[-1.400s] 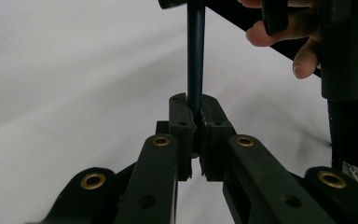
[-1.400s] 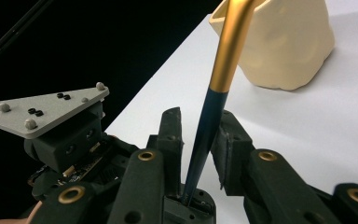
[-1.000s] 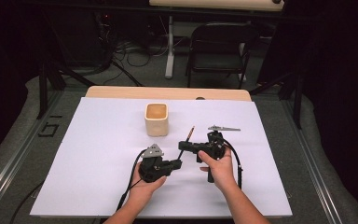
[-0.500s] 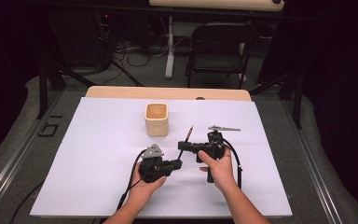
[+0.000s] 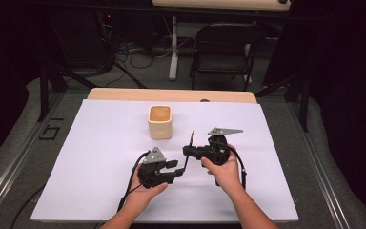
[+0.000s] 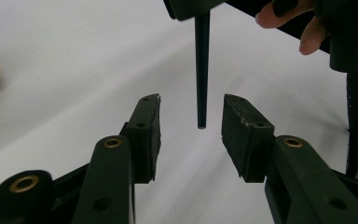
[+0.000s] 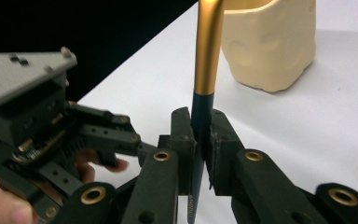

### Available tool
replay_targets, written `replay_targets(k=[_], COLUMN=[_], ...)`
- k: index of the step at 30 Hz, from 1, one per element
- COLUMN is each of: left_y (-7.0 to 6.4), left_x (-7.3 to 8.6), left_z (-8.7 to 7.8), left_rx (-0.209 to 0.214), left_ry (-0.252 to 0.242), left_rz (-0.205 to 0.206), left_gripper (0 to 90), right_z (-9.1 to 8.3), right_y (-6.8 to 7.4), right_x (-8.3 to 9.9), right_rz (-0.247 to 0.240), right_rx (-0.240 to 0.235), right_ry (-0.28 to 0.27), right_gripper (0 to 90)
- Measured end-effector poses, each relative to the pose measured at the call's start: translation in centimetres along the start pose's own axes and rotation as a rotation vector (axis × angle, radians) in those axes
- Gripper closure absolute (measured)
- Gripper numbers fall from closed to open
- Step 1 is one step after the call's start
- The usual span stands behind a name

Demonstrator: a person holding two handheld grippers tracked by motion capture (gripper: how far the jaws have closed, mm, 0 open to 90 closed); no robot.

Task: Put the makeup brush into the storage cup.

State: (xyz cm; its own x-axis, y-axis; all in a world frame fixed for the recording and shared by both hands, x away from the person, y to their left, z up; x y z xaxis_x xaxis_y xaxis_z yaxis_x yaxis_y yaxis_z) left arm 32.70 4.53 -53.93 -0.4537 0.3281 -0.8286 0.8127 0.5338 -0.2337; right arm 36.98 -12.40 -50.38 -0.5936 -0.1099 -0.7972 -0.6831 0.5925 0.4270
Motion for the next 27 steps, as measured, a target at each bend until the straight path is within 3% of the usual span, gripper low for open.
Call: replay_targets(k=[5, 10, 14, 20, 27], left_y=[0.4, 0.7, 0.8, 1.0, 1.5], left_x=[-0.1, -0.2, -0.5, -1.2, -1.8], left_z=[-0.7, -1.0, -1.4, -2.0, -2.8], left_rx=[0.001, 0.005, 0.018, 0.022, 0.004], left_ry=[0.009, 0.010, 0.010, 0.011, 0.006], left_rz=[-0.023, -0.041, -0.057, -0.054, -0.055], left_gripper=[56.7, 56.2, 54.8, 52.5, 42.7], right_z=[0.0, 0.0, -0.1, -0.1, -0.2], right_y=[0.3, 0.3, 0.3, 0.3, 0.7], right_x=[-0.2, -0.3, -0.4, -0.3, -0.4], right_rz=[-0.057, -0.077, -0.131, -0.147, -0.214], right_rx=[0.029, 0.042, 0.074, 0.086, 0.119], right_ry=[0.034, 0.053, 0.086, 0.098, 0.122], right_gripper=[83.0, 83.0, 83.0, 83.0, 83.0])
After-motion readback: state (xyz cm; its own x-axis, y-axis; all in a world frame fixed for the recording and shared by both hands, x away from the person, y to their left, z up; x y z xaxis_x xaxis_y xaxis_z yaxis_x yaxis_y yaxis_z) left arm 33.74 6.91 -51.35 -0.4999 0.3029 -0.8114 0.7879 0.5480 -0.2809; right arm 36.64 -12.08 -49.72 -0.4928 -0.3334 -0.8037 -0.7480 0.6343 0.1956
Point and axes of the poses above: each handheld gripper's, and its own axes: z roughly forward along the jaws, x roughly out of its underside, y roughly to its left, the point moved 4 cm from there along z, roughly forward along the jaws, and after that the axes turned 2 degrees about x, right-handed, at the moved point
